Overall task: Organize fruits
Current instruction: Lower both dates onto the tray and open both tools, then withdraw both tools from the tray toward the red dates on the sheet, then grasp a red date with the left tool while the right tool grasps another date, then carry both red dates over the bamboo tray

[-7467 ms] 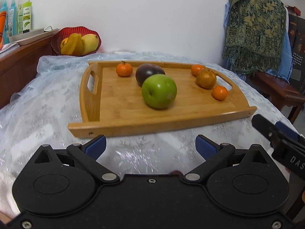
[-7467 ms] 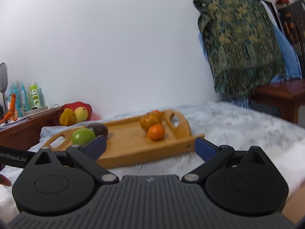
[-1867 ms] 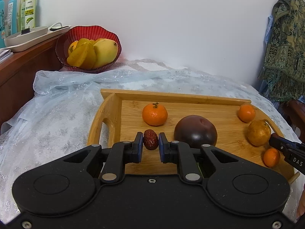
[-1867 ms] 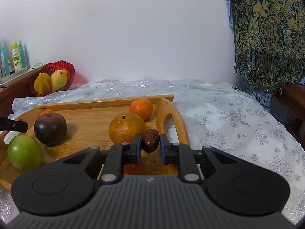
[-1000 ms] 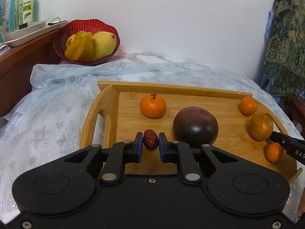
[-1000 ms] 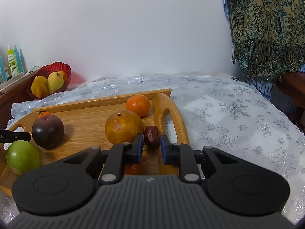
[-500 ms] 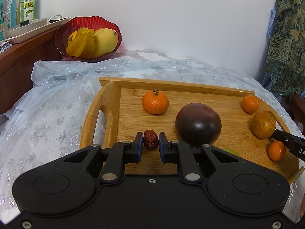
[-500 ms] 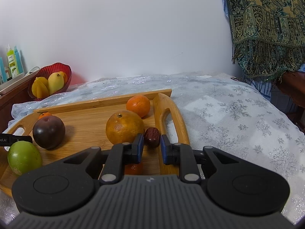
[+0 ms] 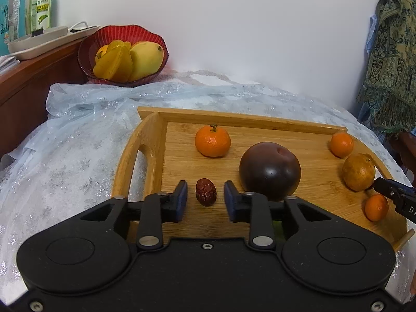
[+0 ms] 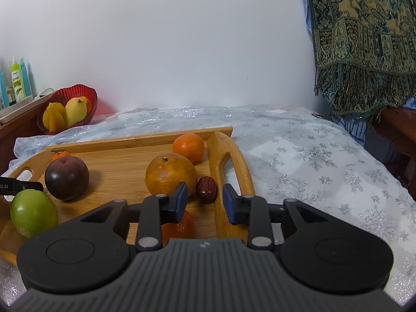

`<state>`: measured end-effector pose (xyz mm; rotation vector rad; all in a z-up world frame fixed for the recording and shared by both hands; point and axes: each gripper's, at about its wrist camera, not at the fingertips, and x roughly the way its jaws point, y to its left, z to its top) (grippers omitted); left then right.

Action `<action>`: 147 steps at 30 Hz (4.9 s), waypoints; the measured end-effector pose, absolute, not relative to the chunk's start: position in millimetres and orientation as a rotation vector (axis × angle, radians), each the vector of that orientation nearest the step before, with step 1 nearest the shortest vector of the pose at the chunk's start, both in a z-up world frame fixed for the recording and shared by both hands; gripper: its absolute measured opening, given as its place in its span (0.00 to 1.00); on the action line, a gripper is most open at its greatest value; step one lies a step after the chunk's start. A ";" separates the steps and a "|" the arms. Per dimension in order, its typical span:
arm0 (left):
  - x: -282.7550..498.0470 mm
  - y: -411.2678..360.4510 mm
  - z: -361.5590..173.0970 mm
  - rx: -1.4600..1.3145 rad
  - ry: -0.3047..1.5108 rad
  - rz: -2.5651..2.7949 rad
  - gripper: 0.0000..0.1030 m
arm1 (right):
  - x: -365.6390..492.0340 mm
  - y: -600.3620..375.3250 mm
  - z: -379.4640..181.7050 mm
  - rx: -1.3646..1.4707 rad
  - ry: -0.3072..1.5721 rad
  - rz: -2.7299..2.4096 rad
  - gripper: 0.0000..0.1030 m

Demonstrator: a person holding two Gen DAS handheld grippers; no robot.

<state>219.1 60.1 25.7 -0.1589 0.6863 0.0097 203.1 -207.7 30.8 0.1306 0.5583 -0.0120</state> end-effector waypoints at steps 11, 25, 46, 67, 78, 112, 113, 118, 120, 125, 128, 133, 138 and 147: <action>194.8 54.8 39.5 -0.157 0.613 -0.007 0.50 | 184.2 -203.7 37.6 0.155 0.498 0.002 0.76; 99.8 43.1 45.7 -0.118 0.465 -0.020 0.76 | 101.3 -186.9 40.3 0.092 0.365 -0.001 0.90; 8.8 13.9 12.6 0.017 0.585 -0.186 0.86 | 11.8 -129.0 12.4 0.014 0.430 0.143 0.97; 4.4 12.8 6.8 -0.037 0.720 -0.339 0.34 | 5.3 -116.2 2.1 -0.064 0.491 0.151 0.97; 14.4 -11.7 -3.9 0.083 0.686 -0.323 0.23 | 5.5 -115.4 0.2 -0.056 0.498 0.156 0.97; 11.8 -1.0 -10.0 0.001 0.640 -0.289 0.17 | -0.2 -86.4 -7.3 -0.009 0.434 0.249 0.33; 11.8 -1.0 -10.1 0.001 0.640 -0.289 0.18 | -0.2 -86.5 -7.3 -0.009 0.433 0.246 0.33; 15.0 -3.2 -9.4 0.006 0.639 -0.280 0.18 | -1.4 -88.3 -7.5 -0.007 0.431 0.227 0.33; 16.2 -4.8 -9.6 0.014 0.637 -0.277 0.18 | -2.1 -89.7 -7.2 -0.003 0.428 0.215 0.33; 15.2 -9.9 -11.3 0.046 0.623 -0.268 0.18 | -0.6 -93.2 -6.6 0.010 0.426 0.194 0.34; 15.1 -10.8 -11.9 0.055 0.617 -0.269 0.18 | -0.4 -92.4 -6.7 0.006 0.424 0.192 0.34; 14.6 -10.5 -12.8 0.052 0.611 -0.269 0.18 | -0.3 -92.3 -6.7 0.005 0.425 0.191 0.34; 12.6 -10.0 -12.3 0.041 0.598 -0.263 0.17 | -0.4 -92.2 -6.8 0.011 0.421 0.191 0.34; 12.2 -9.4 -7.6 0.038 0.564 -0.242 0.17 | -0.4 -97.0 -5.0 0.037 0.405 0.177 0.34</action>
